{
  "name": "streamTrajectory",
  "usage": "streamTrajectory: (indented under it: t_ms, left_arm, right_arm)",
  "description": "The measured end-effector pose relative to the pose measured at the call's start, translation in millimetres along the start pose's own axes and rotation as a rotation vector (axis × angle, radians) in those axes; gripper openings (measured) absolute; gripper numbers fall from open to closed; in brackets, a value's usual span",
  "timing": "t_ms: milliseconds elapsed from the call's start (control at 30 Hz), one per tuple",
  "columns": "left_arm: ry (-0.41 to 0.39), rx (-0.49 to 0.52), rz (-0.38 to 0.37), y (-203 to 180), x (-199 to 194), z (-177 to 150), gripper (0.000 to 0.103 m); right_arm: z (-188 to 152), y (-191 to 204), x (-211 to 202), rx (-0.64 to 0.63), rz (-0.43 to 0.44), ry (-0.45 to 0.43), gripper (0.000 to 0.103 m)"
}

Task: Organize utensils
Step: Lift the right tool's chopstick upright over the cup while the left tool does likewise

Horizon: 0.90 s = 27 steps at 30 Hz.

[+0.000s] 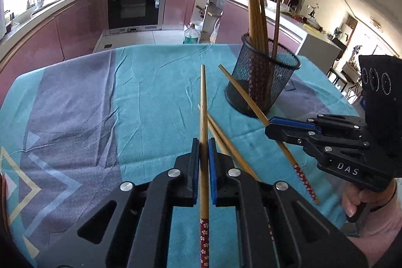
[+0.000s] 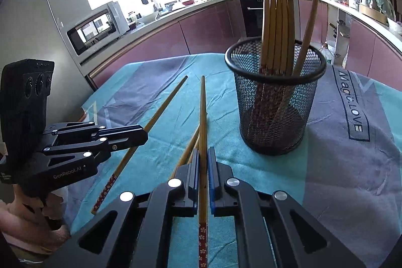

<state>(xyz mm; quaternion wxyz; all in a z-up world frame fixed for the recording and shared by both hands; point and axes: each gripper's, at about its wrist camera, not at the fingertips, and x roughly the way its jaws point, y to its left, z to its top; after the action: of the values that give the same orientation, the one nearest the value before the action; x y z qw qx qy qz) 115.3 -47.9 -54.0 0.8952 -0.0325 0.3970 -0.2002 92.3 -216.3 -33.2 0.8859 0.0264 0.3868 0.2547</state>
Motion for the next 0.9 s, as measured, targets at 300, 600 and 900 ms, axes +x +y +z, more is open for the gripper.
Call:
streamTrajectory:
  t_ms: [300, 600, 900]
  left_arm:
    - [-0.134, -0.016, -0.120, -11, -36, 40, 0.008]
    - [-0.258, -0.034, -0.174, -19, -61, 81, 0.008]
    - [-0.370, -0.041, -0.200, -31, -74, 125, 0.007]
  right_arm:
    - [29, -1, -40, -0.035, 0.001, -0.144, 0.005]
    - [66, 1, -68, -0.092, -0.027, -0.272, 0.005]
    - [99, 2, -86, -0.146, -0.077, -0.375, 0.005]
